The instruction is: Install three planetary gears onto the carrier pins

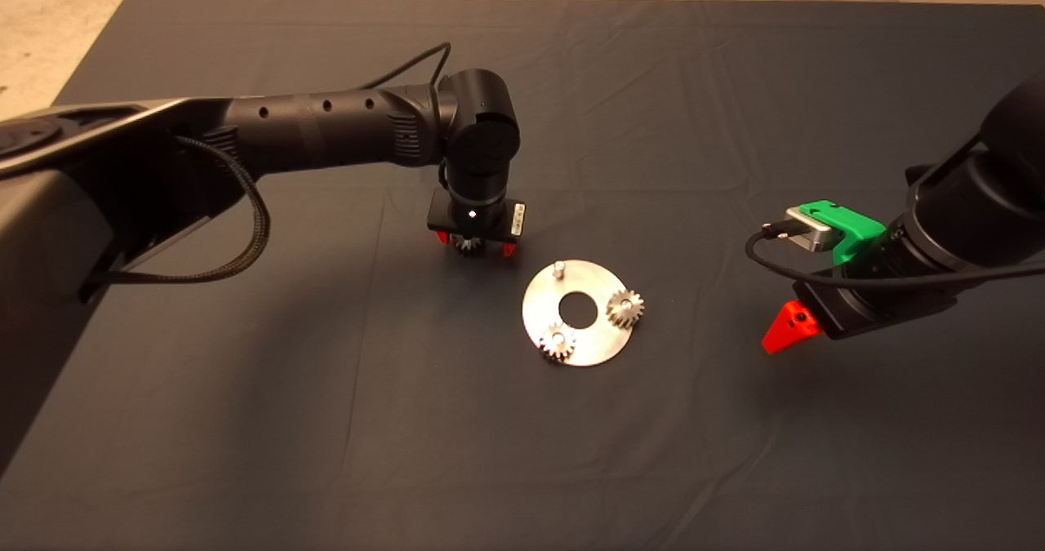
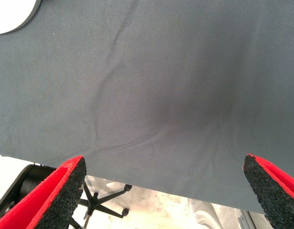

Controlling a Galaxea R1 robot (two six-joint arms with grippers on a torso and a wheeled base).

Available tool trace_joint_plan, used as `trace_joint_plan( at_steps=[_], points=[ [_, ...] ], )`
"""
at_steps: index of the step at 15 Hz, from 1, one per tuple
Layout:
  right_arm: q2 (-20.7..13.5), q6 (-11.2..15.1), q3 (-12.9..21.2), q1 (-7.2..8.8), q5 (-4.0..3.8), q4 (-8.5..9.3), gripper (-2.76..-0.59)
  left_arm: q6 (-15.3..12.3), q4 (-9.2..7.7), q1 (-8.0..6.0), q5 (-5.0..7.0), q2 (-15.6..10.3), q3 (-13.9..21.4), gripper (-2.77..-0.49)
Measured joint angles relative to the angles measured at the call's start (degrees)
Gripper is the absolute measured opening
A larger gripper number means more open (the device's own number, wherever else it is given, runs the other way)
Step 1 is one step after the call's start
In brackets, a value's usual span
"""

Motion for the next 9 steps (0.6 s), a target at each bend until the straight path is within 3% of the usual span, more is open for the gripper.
trace_joint_plan(
  at_steps=[6, 9],
  points=[
    [0.0, 0.0, 0.0, 0.0, 0.0, 0.0, -0.89, 0.7, 0.97, 0.02, 0.11, 0.2, 0.2, -1.2],
    [0.0, 0.0, 0.4, -0.02, 0.0, 0.0, -0.89, 1.0, 2.4, 0.02, 0.06, 0.1, 0.6, -1.2]
  ],
)
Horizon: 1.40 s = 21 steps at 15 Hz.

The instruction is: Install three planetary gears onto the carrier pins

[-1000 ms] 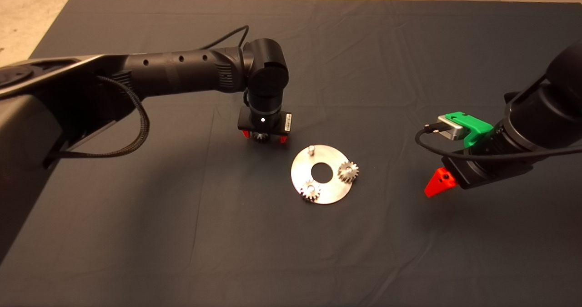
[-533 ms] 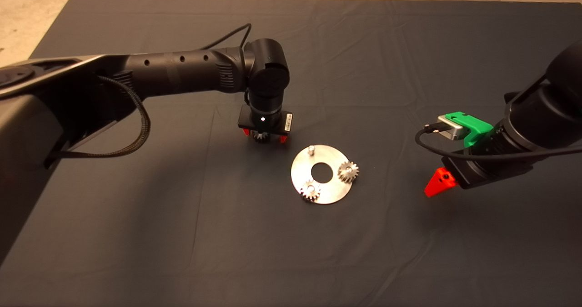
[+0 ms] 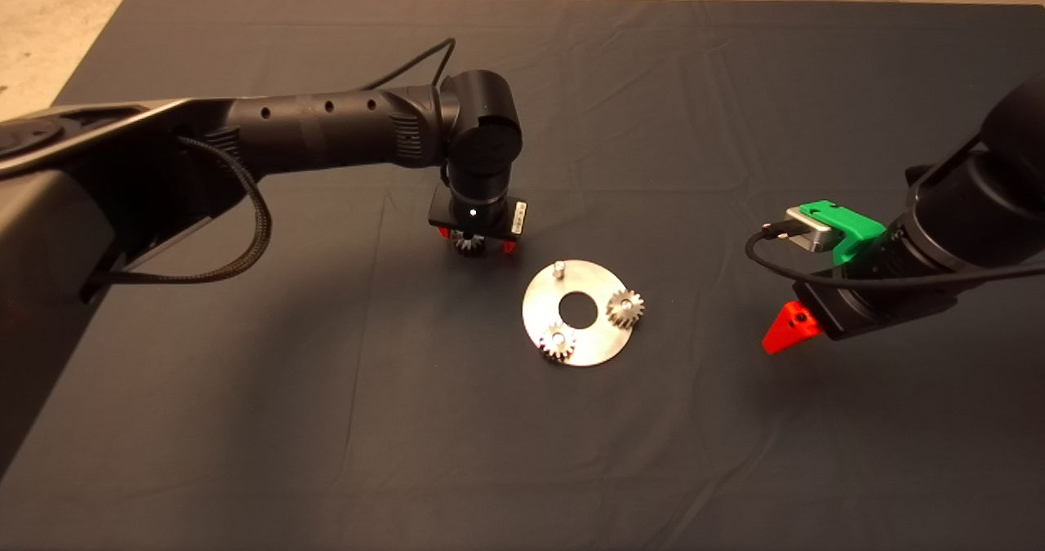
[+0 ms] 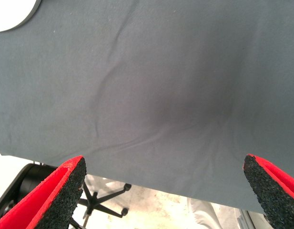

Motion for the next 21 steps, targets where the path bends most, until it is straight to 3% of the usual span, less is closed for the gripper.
trace_joint_plan(
  at_steps=[13, 21],
  points=[
    [0.0, 0.4, 0.3, 0.0, 0.0, 0.02, -0.89, 5.5, 0.37, -0.02, -0.06, -0.4, 0.3, -1.2],
    [0.1, 0.4, 0.4, 0.0, 0.0, 0.0, -0.89, 6.3, -0.33, -0.02, -0.11, -0.5, -0.4, -1.44]
  ],
)
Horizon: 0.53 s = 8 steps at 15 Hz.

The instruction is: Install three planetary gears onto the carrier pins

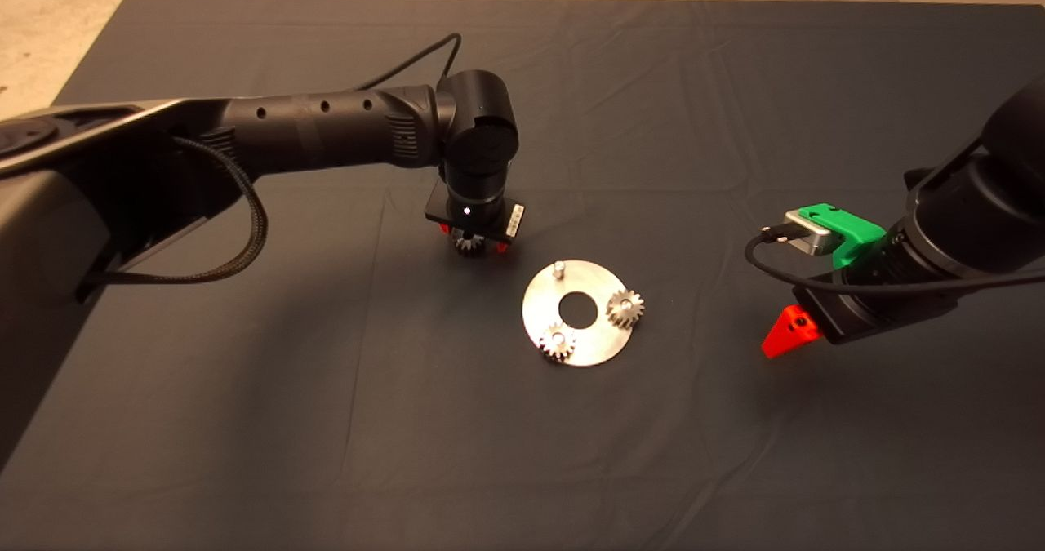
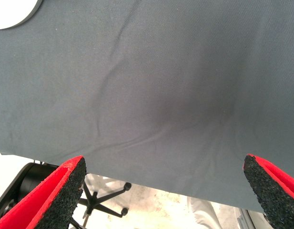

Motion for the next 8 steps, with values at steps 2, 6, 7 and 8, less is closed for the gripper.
trace_joint_plan(
  at_steps=[2, 6, 7, 8],
  points=[
    [0.0, 0.0, 0.0, 0.0, 0.0, 0.02, -0.89, 0.0, -0.57, -0.05, -0.35, 0.0, -0.7, -1.56],
    [0.0, 0.2, 0.3, 0.0, 0.0, 0.01, -0.89, 0.0, -1.45, -0.2, -0.56, 0.3, -1.9, -1.69],
    [0.0, 0.4, 0.4, 0.0, 0.01, 0.02, -0.89, 0.0, -1.54, -0.24, -0.48, 0.4, -2.2, -1.7],
    [0.0, 0.5, 0.5, 0.0, 0.0, 0.02, -0.89, -0.1, -1.73, -0.3, -0.48, 0.5, -2.5, -1.7]
  ],
)
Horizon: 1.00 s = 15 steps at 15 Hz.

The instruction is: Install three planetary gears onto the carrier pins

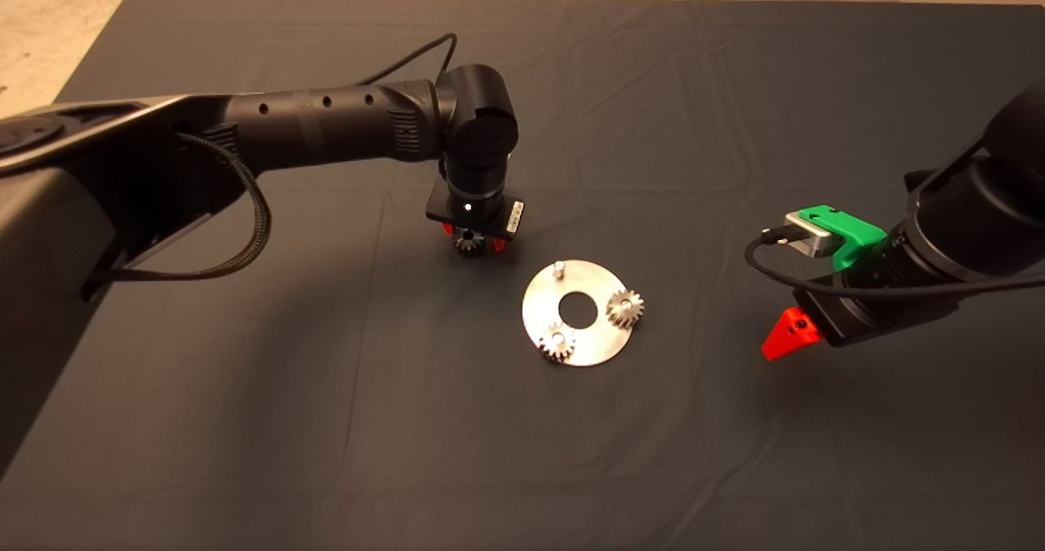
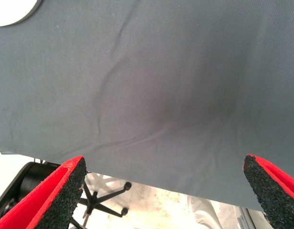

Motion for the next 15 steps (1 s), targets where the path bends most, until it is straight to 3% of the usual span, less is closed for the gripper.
trace_joint_plan(
  at_steps=[4, 10, 15],
  points=[
    [0.0, 0.2, 0.1, 0.0, 0.0, 0.0, -0.89, -0.1, -1.02, -0.2, 0.11, 0.6, -1.7, -1.7],
    [0.0, 0.2, 0.2, 0.0, 0.0, -0.02, -0.89, -0.3, -4.23, -0.61, -0.29, 0.9, -4.6, -1.7],
    [0.0, 0.2, 0.3, -0.02, 0.0, -0.02, -0.89, -0.3, -5.0, -0.68, -0.57, 1.0, -5.4, -1.7]
  ],
)
